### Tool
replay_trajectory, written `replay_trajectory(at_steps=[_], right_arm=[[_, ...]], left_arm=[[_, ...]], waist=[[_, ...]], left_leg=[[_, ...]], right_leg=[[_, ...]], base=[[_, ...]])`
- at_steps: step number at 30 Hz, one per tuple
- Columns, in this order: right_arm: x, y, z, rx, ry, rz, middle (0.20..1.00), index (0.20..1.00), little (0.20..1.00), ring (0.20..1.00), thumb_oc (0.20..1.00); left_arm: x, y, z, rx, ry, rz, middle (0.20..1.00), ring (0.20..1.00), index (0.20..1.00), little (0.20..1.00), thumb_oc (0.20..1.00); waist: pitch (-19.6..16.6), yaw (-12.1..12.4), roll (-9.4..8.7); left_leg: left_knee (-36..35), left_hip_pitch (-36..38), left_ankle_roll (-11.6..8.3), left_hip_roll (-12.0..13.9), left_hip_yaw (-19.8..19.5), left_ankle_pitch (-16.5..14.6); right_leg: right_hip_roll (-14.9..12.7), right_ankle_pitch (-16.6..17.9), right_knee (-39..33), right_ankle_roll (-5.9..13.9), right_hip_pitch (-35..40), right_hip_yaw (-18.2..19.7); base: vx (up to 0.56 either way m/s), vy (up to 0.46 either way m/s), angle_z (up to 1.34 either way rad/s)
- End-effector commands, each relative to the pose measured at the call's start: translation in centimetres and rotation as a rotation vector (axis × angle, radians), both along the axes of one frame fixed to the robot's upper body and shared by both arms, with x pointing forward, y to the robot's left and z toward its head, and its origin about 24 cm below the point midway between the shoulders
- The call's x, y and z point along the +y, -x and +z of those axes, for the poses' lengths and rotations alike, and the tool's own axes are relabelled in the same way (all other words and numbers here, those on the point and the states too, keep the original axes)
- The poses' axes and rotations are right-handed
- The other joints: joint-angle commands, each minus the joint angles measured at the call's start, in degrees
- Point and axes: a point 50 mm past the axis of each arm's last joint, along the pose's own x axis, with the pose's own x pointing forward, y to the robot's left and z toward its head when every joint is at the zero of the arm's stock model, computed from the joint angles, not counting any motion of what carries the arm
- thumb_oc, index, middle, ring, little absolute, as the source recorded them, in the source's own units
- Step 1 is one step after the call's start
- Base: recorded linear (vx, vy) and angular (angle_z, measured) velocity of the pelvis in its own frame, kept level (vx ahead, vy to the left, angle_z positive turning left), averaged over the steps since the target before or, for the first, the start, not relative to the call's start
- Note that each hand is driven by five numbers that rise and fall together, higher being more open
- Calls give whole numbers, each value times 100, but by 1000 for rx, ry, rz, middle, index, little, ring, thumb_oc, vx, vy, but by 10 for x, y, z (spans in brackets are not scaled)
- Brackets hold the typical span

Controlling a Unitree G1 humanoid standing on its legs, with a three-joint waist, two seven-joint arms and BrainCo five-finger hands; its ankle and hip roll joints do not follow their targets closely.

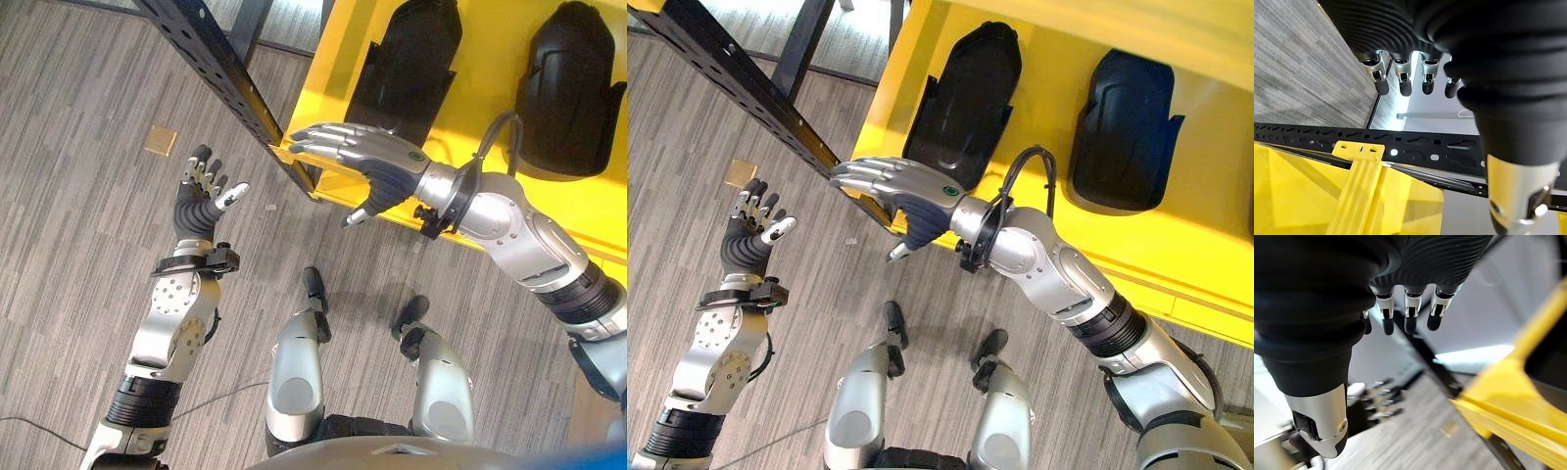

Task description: Move parts from the plastic box to the shelf.

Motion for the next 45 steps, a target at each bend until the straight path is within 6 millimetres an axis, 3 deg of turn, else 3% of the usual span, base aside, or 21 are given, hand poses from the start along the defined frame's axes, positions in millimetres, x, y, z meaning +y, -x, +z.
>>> replay_trajectory(at_steps=[1,2,5,9,12,18,19,22,31,35,39,45], right_arm=[[13,40,30,-281,-136,238,1000,1000,1000,1000,1000],[12,51,31,-342,-151,293,1000,1000,1000,1000,1000],[11,65,32,-392,-187,371,1000,1000,1000,1000,1000],[11,74,25,-329,-103,420,1000,1000,1000,1000,1000],[15,61,15,-237,45,304,1000,1000,1000,1000,1000],[16,56,15,-204,62,275,1000,1000,1000,1000,1000],[15,40,6,-101,154,200,1000,1000,1000,1000,1000],[14,31,2,3,183,159,1000,1000,1000,1000,1000],[17,21,-3,228,93,138,1000,1000,1000,1000,1000],[20,12,-13,462,68,103,1000,1000,1000,1000,1000],[24,7,-18,493,41,87,1000,1000,1000,1000,1000],[22,2,-13,370,19,5,1000,1000,1000,1000,1000]], left_arm=[[-2,9,12,-69,9,19,1000,1000,1000,1000,1000],[-3,9,13,-79,14,31,1000,1000,1000,1000,1000],[-4,10,14,-88,32,43,1000,1000,1000,1000,1000],[-5,11,17,-92,35,52,1000,1000,1000,1000,1000],[-2,10,16,-86,34,45,1000,1000,1000,1000,1000],[-1,10,16,-86,30,42,1000,1000,1000,1000,1000],[4,13,12,-79,11,26,1000,1000,1000,1000,1000],[5,15,8,-71,10,15,1000,1000,1000,1000,1000],[4,17,4,-61,4,-11,1000,1000,1000,1000,1000],[2,17,3,-57,8,-21,1000,1000,1000,1000,1000],[0,17,2,-55,5,-35,1000,1000,1000,1000,1000],[-2,16,-2,-48,6,-48,1000,1000,1000,1000,1000]], waist=[[-145,-72,-50],[-111,-107,-15],[-113,-157,31],[-113,-185,70],[-112,-159,61],[-112,-156,55],[-111,-75,-6],[-111,-37,-35],[-111,7,-71],[-111,29,-64],[-111,53,-52],[-111,59,-26]], left_leg=[[431,147,-539,303,120,-676],[422,87,-471,315,209,-584],[439,102,-529,293,145,-697],[433,84,-521,273,155,-711],[457,69,-509,280,171,-720],[449,67,-511,289,180,-709],[463,17,-535,321,199,-682],[419,-12,-555,318,210,-652],[375,-126,-576,334,227,-606],[364,-195,-585,351,236,-581],[332,-244,-589,361,252,-561],[283,-293,-569,354,227,-539]], right_leg=[[-173,-255,78,551,-258,166],[-172,-175,73,490,-328,124],[-190,-285,128,559,-339,206],[-212,-316,158,565,-373,226],[-242,-327,158,558,-374,214],[-241,-318,134,555,-366,207],[-267,-306,155,543,-404,132],[-264,-297,132,528,-416,74],[-290,-274,147,523,-541,-5],[-304,-262,147,518,-604,-39],[-336,-275,203,515,-686,-71],[-357,-255,220,515,-757,-91]], base=[[-63,60,0],[61,75,1],[19,57,-2],[2,34,-4],[4,5,-7],[3,-13,-1],[14,-74,-1],[10,-54,3],[0,-24,7],[0,0,0],[3,-5,2],[-1,1,1]])
